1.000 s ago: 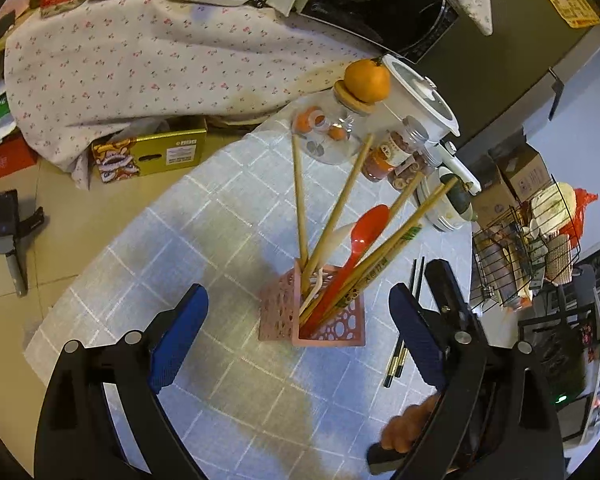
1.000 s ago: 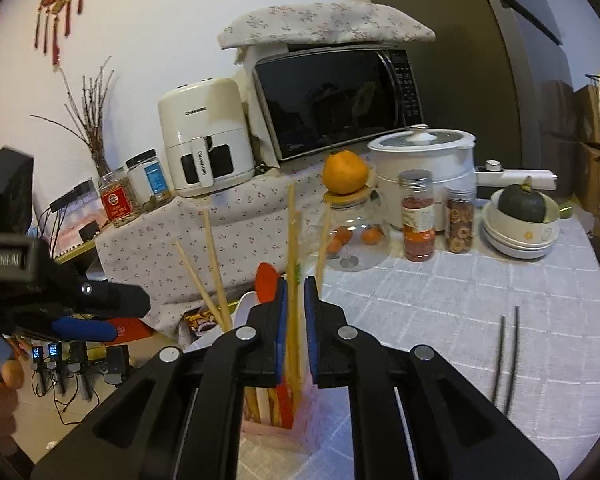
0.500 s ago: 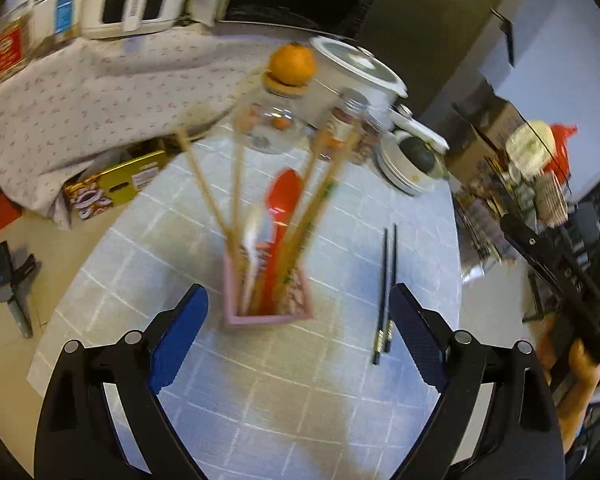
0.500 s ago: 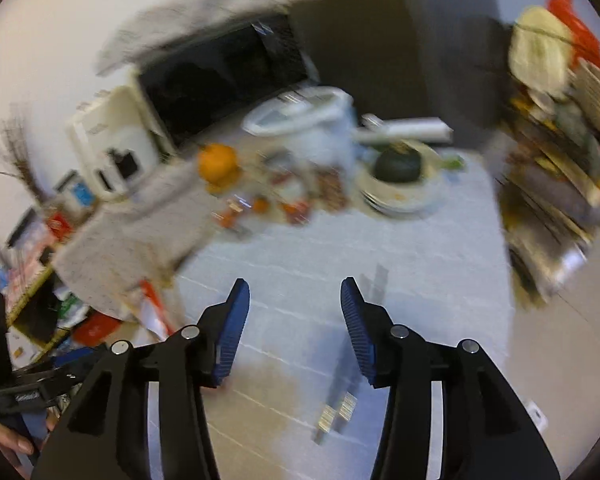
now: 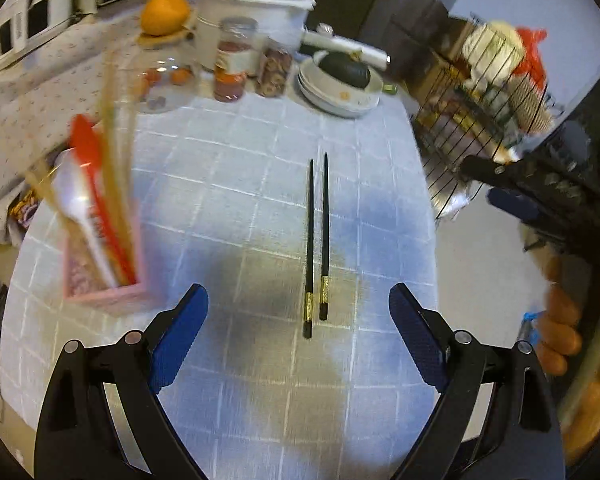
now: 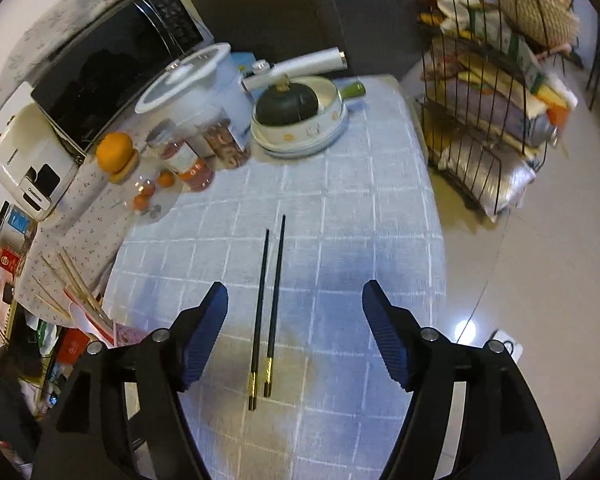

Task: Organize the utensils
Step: 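Move both grippers down toward the black chopsticks, then close the left gripper on one black chopstick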

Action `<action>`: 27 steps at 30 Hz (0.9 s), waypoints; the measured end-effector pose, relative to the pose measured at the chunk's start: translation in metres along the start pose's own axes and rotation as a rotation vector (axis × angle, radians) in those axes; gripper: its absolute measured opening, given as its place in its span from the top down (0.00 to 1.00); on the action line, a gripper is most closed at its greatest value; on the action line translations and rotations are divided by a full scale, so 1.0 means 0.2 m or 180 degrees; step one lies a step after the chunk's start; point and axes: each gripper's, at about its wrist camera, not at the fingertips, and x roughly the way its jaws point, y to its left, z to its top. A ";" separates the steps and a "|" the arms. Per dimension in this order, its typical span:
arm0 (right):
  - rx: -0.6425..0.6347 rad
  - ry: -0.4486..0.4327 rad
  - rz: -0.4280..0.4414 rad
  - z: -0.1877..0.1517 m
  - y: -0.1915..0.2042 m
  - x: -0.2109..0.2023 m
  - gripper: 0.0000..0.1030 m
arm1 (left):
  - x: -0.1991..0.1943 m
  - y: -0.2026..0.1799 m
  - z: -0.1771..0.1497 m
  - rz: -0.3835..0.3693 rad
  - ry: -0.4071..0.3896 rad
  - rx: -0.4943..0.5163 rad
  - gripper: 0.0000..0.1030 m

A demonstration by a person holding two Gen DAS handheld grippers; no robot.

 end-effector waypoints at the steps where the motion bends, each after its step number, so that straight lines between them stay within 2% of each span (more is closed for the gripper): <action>1: 0.0008 0.0008 0.0010 0.01 -0.02 0.00 0.30 | 0.07 -0.02 0.02 0.0080 0.0062 0.0024 0.15; 4: 0.0095 -0.0008 -0.0003 0.03 -0.07 -0.02 0.24 | 0.24 -0.05 0.06 0.0161 0.0231 0.0063 0.16; 8: 0.0307 0.0104 0.0048 0.05 -0.15 -0.01 0.23 | 0.50 -0.09 0.15 0.0457 0.0361 0.0262 0.20; 10: 0.0316 0.0147 0.0073 0.05 -0.16 0.00 0.23 | 0.63 -0.06 0.21 0.0576 0.0409 0.0253 0.32; 13: 0.0255 0.0208 0.0068 0.05 -0.15 0.02 0.23 | 0.76 -0.03 0.29 0.0490 0.0515 0.0180 0.37; 15: 0.0186 0.0200 0.0051 0.05 -0.13 0.01 0.23 | 0.81 -0.03 0.33 0.0476 0.0536 0.0164 0.40; 18: 0.0146 0.0177 0.0052 0.05 -0.12 -0.01 0.23 | 0.86 -0.03 0.36 0.0266 0.0585 0.0097 0.42; 23: 0.0099 0.0212 -0.0046 0.06 -0.12 0.03 0.24 | 0.93 -0.09 0.37 0.0358 0.0646 0.0188 0.50; 26: 0.0042 0.0226 0.0007 0.06 -0.11 0.04 0.30 | 0.94 -0.12 0.37 0.0518 0.0597 0.0339 0.63; 27: 0.0040 0.0216 0.0015 0.06 -0.11 0.04 0.30 | 0.94 -0.13 0.36 0.0537 0.0583 0.0367 0.70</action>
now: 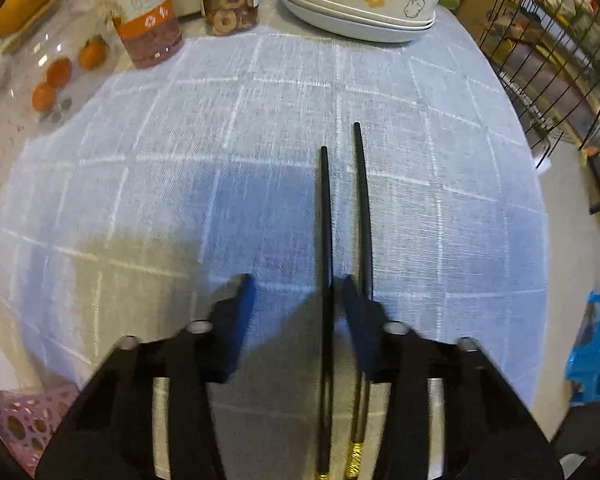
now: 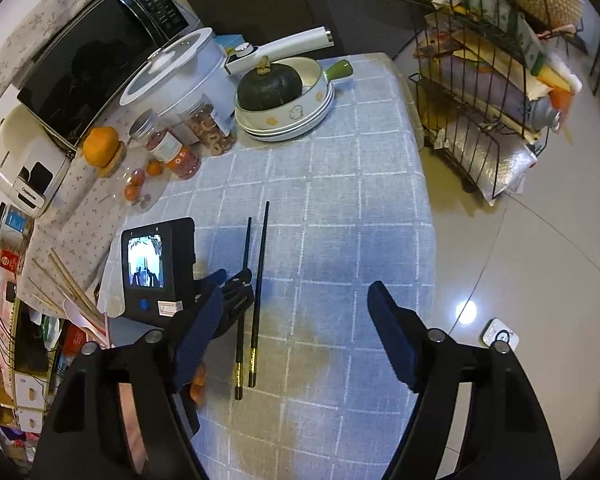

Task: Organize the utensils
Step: 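Close the left gripper on one black chopstick, then close the right gripper on the other black chopstick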

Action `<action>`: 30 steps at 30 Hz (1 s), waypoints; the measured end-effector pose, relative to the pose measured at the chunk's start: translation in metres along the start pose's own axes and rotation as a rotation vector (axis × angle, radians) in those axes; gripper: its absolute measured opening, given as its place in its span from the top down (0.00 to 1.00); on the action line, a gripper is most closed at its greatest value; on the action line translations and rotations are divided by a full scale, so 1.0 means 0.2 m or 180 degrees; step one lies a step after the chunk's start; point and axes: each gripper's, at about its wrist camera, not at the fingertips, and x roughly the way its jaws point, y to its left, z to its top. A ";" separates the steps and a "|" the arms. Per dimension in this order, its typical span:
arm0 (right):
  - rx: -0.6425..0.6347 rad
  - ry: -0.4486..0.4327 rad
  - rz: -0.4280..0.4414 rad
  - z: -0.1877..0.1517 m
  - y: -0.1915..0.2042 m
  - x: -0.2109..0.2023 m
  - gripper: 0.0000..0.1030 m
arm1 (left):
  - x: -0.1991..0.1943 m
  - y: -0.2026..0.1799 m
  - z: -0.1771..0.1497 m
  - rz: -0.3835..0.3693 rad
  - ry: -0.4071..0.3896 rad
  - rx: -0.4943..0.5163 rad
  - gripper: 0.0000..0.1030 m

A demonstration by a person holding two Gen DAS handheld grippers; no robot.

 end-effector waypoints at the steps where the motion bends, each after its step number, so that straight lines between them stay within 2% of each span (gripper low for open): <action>1: 0.0005 -0.0007 0.0004 0.00 0.00 0.00 0.31 | -0.01 -0.01 -0.01 -0.0039 -0.0002 0.0007 0.89; 3: 0.0035 0.0004 0.0020 0.00 -0.01 0.02 0.34 | -0.01 -0.01 -0.01 -0.0030 0.0024 0.0019 0.95; 6: 0.0046 0.0084 0.0065 0.00 -0.02 0.06 0.42 | -0.01 0.02 -0.02 -0.0096 0.0025 0.0017 0.96; 9: 0.0018 0.0196 0.0077 0.00 0.00 0.12 0.47 | -0.07 0.09 -0.06 -0.0249 -0.0042 -0.0178 0.96; 15: 0.0072 0.0390 0.0130 0.02 0.01 0.26 0.57 | -0.34 0.20 -0.17 -0.0435 -0.0417 -0.0249 0.96; 19: 0.0047 0.0535 0.0199 0.03 0.05 0.38 0.59 | -0.54 0.25 -0.24 -0.0483 -0.0732 -0.0227 0.96; 26: -0.0057 0.0756 0.0295 -0.01 0.15 0.61 0.68 | -0.69 0.25 -0.33 -0.0540 -0.1089 -0.0258 0.96; 30: -0.0128 0.0840 0.0260 -0.03 0.20 0.71 0.71 | -0.73 0.28 -0.36 -0.0583 -0.1128 -0.0312 0.96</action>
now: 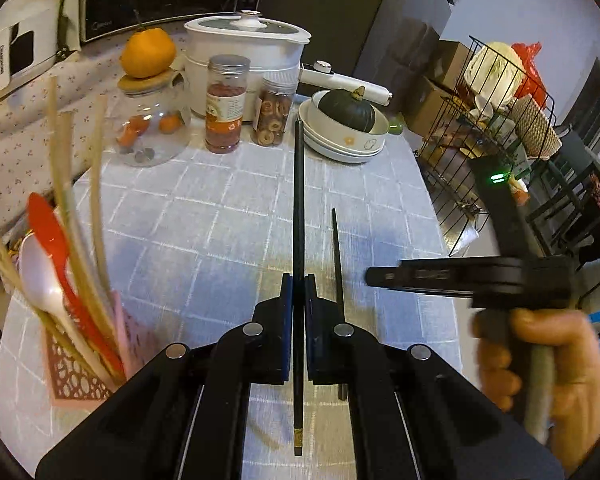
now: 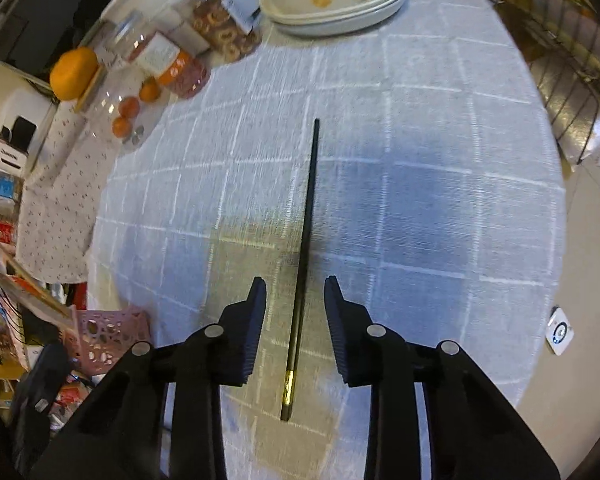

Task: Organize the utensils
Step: 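Close the right gripper on the other black chopstick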

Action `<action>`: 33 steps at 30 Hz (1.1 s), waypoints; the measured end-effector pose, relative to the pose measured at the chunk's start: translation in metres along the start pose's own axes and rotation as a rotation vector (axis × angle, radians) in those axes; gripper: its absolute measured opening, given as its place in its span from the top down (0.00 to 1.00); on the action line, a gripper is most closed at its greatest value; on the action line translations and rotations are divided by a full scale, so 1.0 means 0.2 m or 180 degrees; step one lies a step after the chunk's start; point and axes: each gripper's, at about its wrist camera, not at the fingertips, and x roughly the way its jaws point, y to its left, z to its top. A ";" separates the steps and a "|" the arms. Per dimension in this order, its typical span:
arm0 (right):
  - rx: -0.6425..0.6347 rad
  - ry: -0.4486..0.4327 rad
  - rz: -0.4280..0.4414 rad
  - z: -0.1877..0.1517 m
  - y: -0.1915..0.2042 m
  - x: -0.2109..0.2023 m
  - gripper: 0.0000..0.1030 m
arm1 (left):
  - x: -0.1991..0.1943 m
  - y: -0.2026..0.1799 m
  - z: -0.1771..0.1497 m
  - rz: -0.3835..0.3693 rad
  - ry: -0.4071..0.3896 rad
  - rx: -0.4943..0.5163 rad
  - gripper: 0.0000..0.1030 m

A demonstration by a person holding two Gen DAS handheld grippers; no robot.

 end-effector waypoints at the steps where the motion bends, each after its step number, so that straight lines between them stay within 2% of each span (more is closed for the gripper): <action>1: -0.0029 0.0005 -0.0043 0.00 0.01 0.02 0.73 | -0.02 0.00 0.00 -0.0011 0.0004 -0.0006 0.96; 9: -0.0091 0.0007 -0.0192 0.06 0.07 0.17 0.83 | -0.26 -0.05 -0.02 -0.0112 -0.0094 0.0167 0.96; 11: -0.0134 0.0048 -0.0271 0.05 0.09 0.21 0.87 | -0.28 -0.03 -0.02 -0.0142 -0.0124 0.0149 0.96; 13: -0.0246 0.0002 -0.0357 0.04 0.13 0.22 0.99 | -0.29 -0.01 -0.02 -0.0177 -0.0142 0.0108 0.96; 17: -0.0311 -0.0033 -0.0394 0.02 0.17 0.20 1.00 | -0.30 0.02 -0.02 -0.0202 -0.0141 0.0047 0.96; 28: -0.0515 -0.0571 0.0137 -0.02 0.33 -0.19 1.00 | -0.46 0.11 0.00 -0.0286 -0.0335 -0.0104 0.96; 33: -0.0633 -0.0768 0.0249 -0.06 0.38 -0.32 1.00 | -0.50 0.16 0.02 -0.0303 -0.0410 -0.0181 0.96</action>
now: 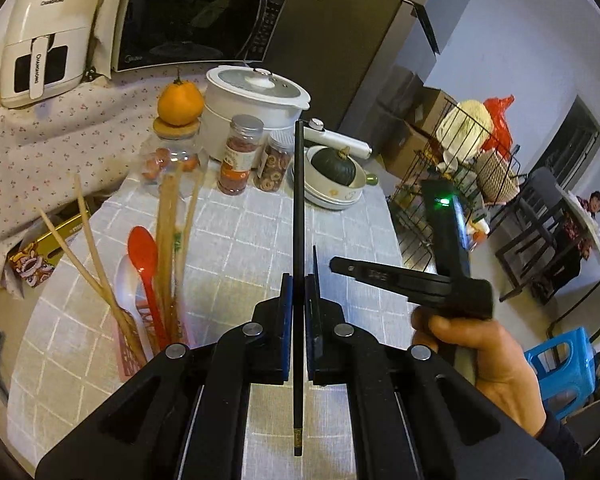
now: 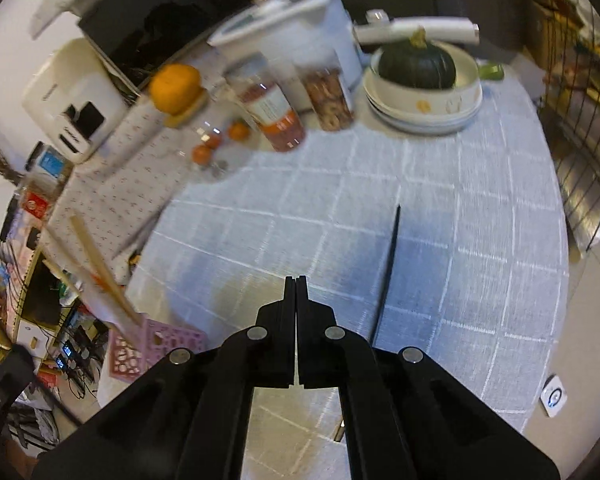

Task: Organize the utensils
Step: 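Close the right gripper on the other black chopstick, then lift both black chopsticks and carry them over the pink basket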

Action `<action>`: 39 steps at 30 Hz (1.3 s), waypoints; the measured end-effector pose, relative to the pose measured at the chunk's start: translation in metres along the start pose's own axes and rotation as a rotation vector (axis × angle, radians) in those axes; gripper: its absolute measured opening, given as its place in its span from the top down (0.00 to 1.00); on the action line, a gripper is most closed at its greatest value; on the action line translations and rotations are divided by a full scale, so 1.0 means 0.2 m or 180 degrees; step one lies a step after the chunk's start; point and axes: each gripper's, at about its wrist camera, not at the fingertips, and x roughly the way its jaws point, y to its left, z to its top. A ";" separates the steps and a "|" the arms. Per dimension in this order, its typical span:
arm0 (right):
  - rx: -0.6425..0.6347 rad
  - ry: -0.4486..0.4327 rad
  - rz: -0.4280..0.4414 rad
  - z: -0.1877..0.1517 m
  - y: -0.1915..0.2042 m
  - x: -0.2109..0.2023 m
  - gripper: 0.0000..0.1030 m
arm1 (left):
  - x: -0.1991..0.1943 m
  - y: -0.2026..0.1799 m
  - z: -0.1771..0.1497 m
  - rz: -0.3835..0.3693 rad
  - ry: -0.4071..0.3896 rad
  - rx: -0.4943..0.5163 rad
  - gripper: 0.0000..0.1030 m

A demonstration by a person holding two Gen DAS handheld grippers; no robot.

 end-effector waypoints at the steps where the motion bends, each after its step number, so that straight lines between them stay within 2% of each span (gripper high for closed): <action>1: 0.0006 -0.0015 0.0000 0.00 0.00 -0.02 1.00 | -0.01 0.00 0.00 -0.0001 -0.0011 -0.0010 0.96; 4: 0.0015 0.0080 -0.0255 0.00 -0.06 0.04 0.99 | -0.01 0.01 0.00 -0.0001 0.0001 -0.0017 0.96; 6: 0.0093 0.0333 -0.0356 -0.02 -0.13 0.16 0.98 | -0.01 0.01 -0.01 -0.0028 0.0037 -0.0037 0.96; 8: 0.0106 0.0526 -0.0556 -0.05 -0.17 0.27 0.83 | 0.00 0.01 -0.01 -0.0019 0.0056 -0.0034 0.96; 9: 0.0092 0.0573 -0.0621 -0.06 -0.18 0.32 0.65 | 0.00 0.01 -0.01 -0.0014 0.0062 -0.0035 0.96; 10: 0.0104 0.0596 -0.0701 -0.07 -0.20 0.36 0.58 | 0.00 0.01 -0.01 -0.0003 0.0077 -0.0040 0.96; 14: 0.0128 0.0645 -0.0812 -0.08 -0.22 0.45 0.61 | 0.02 0.04 -0.01 0.0030 0.0101 -0.0058 0.96; 15: 0.0124 0.0652 -0.0853 -0.08 -0.22 0.47 0.67 | 0.02 0.04 -0.02 0.0038 0.0109 -0.0055 0.96; 16: 0.0117 0.0686 -0.0896 -0.08 -0.22 0.50 0.79 | 0.02 0.05 -0.02 0.0044 0.0115 -0.0052 0.96; 18: 0.0073 0.0714 -0.0971 -0.10 -0.23 0.54 0.92 | 0.03 0.05 -0.02 0.0044 0.0127 -0.0048 0.96; 21: 0.0055 0.0724 -0.0928 -0.09 -0.20 0.52 0.94 | 0.03 0.06 -0.02 0.0045 0.0126 -0.0056 0.96; 31: 0.0047 0.0068 -0.0429 -0.01 -0.08 0.09 0.94 | -0.02 0.07 0.00 0.0048 0.0049 -0.0049 0.96; 39: -0.0321 -0.0721 0.0156 0.01 0.21 -0.23 0.94 | -0.11 0.10 0.04 0.0085 -0.0170 -0.0054 0.96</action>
